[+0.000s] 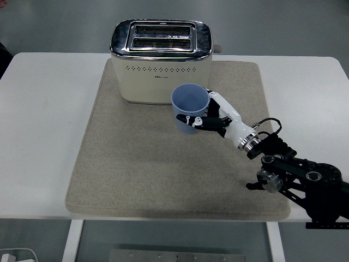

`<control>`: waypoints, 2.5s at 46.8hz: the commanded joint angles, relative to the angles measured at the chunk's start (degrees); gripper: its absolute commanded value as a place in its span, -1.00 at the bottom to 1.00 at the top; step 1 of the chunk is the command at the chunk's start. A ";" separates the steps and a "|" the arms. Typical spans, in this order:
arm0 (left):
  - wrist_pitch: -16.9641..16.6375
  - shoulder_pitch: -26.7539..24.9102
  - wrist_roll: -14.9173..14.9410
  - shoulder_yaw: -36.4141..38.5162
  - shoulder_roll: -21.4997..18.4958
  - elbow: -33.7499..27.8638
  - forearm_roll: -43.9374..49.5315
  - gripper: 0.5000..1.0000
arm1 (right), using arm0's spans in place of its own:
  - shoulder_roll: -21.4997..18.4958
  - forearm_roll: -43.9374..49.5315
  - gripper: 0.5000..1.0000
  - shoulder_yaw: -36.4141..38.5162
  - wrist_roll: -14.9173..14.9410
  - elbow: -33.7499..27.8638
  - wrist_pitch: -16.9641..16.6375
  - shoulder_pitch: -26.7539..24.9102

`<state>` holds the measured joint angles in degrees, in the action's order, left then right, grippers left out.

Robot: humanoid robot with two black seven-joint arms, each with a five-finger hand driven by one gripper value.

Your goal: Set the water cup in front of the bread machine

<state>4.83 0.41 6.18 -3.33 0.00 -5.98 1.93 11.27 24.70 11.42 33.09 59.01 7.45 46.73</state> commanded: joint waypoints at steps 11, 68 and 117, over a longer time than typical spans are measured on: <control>0.01 -0.05 0.06 -0.01 0.00 0.00 0.00 1.00 | -4.94 -0.88 -0.21 -1.40 0.05 -4.87 -0.07 2.66; 0.01 -0.05 0.06 -0.01 0.00 0.00 0.00 1.00 | -11.27 -1.06 -0.14 -2.81 0.05 -13.75 -0.16 2.84; 0.01 0.03 -0.03 -0.01 0.00 0.00 0.00 1.00 | -11.27 -1.15 0.69 -2.54 -0.04 -13.66 0.81 2.05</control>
<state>4.82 0.42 6.21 -3.34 0.00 -5.98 1.93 0.00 23.55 8.87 33.03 45.32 8.27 48.60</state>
